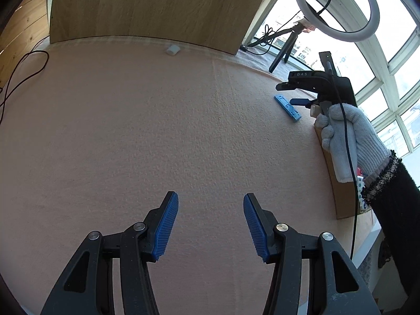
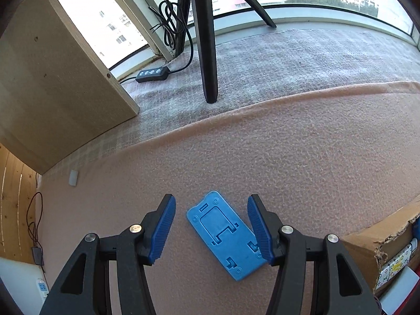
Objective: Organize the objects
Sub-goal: 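Move the right gripper to the blue phone stand and close on it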
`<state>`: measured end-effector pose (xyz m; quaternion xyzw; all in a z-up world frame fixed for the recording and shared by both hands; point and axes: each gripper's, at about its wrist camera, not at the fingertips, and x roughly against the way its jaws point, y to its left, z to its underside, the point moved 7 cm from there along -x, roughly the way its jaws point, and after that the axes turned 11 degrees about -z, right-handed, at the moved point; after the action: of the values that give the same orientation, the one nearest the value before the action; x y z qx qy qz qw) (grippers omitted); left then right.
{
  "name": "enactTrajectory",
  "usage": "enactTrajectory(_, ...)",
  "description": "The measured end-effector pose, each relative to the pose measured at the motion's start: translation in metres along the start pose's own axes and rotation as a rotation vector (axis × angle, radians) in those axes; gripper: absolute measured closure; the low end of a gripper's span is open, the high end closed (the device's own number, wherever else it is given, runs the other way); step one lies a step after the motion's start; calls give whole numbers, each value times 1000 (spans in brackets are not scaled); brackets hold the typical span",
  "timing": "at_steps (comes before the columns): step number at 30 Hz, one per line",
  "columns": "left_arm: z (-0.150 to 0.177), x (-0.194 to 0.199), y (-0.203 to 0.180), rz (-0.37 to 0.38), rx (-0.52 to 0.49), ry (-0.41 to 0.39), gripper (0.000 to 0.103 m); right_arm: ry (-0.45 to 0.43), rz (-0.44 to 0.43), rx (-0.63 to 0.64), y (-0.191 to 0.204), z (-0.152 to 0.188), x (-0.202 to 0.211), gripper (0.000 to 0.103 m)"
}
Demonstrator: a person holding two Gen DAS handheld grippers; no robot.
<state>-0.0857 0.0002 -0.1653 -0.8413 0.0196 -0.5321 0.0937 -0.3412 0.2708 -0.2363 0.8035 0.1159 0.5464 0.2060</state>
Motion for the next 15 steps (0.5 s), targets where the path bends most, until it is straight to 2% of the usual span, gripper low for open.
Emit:
enactTrajectory(6,2,0,4,1,7,8,48,14,29,-14,-4,-5,-4,50)
enactTrajectory(12,2,0,0,13,2,14,48,45,167,93,2,-2,-9,62)
enactTrajectory(15,-1,-1,0,18,11,17,48,61,173,101,4,4,-7,63)
